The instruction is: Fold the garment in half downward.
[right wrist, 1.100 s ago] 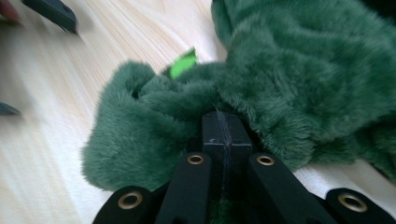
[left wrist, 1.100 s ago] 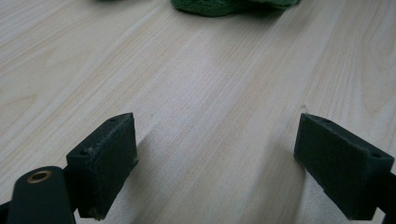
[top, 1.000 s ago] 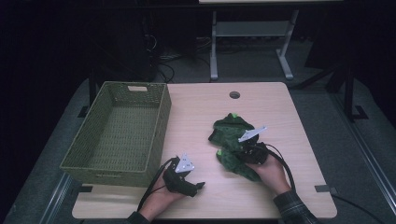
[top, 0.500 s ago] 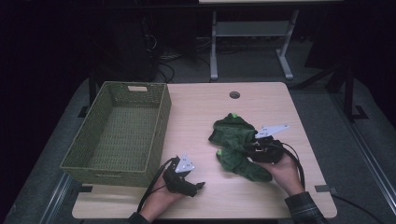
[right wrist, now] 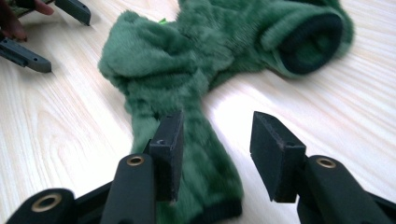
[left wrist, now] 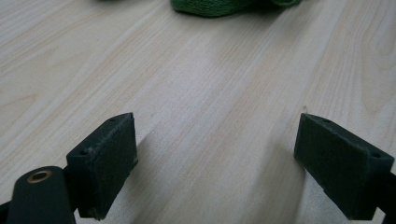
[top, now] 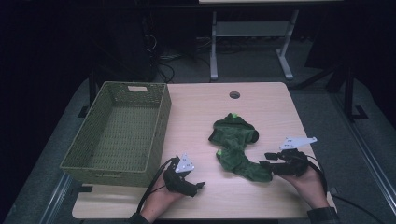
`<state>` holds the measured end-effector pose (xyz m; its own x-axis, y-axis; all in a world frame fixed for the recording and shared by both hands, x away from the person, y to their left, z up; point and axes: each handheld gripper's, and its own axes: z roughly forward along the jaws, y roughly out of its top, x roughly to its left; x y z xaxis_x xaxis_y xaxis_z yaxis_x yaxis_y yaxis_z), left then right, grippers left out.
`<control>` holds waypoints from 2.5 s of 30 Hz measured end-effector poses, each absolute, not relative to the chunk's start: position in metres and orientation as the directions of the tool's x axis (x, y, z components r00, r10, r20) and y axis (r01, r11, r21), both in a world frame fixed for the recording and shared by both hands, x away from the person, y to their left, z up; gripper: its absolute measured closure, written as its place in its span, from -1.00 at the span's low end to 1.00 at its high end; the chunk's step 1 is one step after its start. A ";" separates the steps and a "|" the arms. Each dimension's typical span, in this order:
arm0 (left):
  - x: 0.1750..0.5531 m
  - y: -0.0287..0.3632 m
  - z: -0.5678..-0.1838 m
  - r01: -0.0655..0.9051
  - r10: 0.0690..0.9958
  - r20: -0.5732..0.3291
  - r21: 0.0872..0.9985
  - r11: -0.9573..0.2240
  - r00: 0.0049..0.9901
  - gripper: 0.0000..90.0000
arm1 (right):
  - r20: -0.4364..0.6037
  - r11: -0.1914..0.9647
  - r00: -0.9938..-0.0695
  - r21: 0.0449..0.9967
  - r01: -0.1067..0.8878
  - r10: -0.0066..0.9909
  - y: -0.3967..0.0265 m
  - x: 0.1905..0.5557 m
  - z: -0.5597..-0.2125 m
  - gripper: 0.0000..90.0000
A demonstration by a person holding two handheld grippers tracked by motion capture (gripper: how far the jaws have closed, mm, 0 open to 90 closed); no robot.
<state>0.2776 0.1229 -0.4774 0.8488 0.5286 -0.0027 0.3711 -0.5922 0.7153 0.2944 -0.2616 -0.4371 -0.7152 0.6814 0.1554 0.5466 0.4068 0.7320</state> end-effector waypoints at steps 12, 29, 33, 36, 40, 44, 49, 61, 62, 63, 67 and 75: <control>0.278 0.123 -0.477 0.372 0.529 -0.004 0.715 -0.591 0.849 -0.73 | 0.186 0.366 -0.679 0.726 0.582 0.710 -0.294 0.259 -0.453 0.16; 0.278 0.123 -0.477 0.369 0.528 -0.001 0.715 -0.593 0.849 -0.73 | 0.245 0.401 -0.706 0.680 0.614 0.664 -0.284 0.249 -0.472 0.44; 0.278 0.123 -0.477 0.370 0.528 0.000 0.715 -0.594 0.849 -0.73 | 0.235 0.409 -0.716 0.686 0.602 0.658 -0.280 0.250 -0.471 0.79; 0.278 0.123 -0.477 0.370 0.528 -0.001 0.715 -0.593 0.849 -0.73 | 0.216 0.416 -0.721 0.694 0.588 0.658 -0.281 0.250 -0.469 0.91; 0.278 0.123 -0.477 0.370 0.528 -0.001 0.715 -0.593 0.849 -0.73 | 0.203 0.412 -0.718 0.702 0.581 0.665 -0.286 0.249 -0.465 0.92; 0.278 0.123 -0.477 0.370 0.528 -0.001 0.716 -0.593 0.849 -0.73 | 0.180 0.414 -0.711 0.707 0.574 0.679 -0.291 0.250 -0.461 0.92; 0.278 0.123 -0.477 0.370 0.529 0.000 0.715 -0.593 0.849 -0.73 | 0.150 0.411 -0.720 0.734 0.540 0.677 -0.294 0.255 -0.452 0.93; 0.278 0.123 -0.477 0.369 0.528 0.000 0.715 -0.593 0.849 -0.73 | 0.106 0.432 -0.781 0.783 0.447 0.615 -0.278 0.273 -0.430 0.93; 0.278 0.123 -0.477 0.370 0.528 -0.001 0.716 -0.593 0.849 -0.73 | 0.101 0.440 -0.790 0.784 0.437 0.605 -0.275 0.275 -0.429 0.93; 0.278 0.123 -0.477 0.370 0.528 -0.001 0.716 -0.593 0.849 -0.73 | 0.097 0.444 -0.795 0.786 0.430 0.599 -0.273 0.276 -0.428 0.93; 0.278 0.123 -0.477 0.370 0.529 -0.001 0.716 -0.593 0.849 -0.73 | 0.089 0.458 -0.817 0.792 0.405 0.569 -0.266 0.279 -0.423 0.93; 0.278 0.122 -0.478 0.373 0.532 -0.005 0.718 -0.587 0.846 -0.73 | 0.072 0.476 -0.857 0.807 0.351 0.510 -0.252 0.285 -0.413 0.93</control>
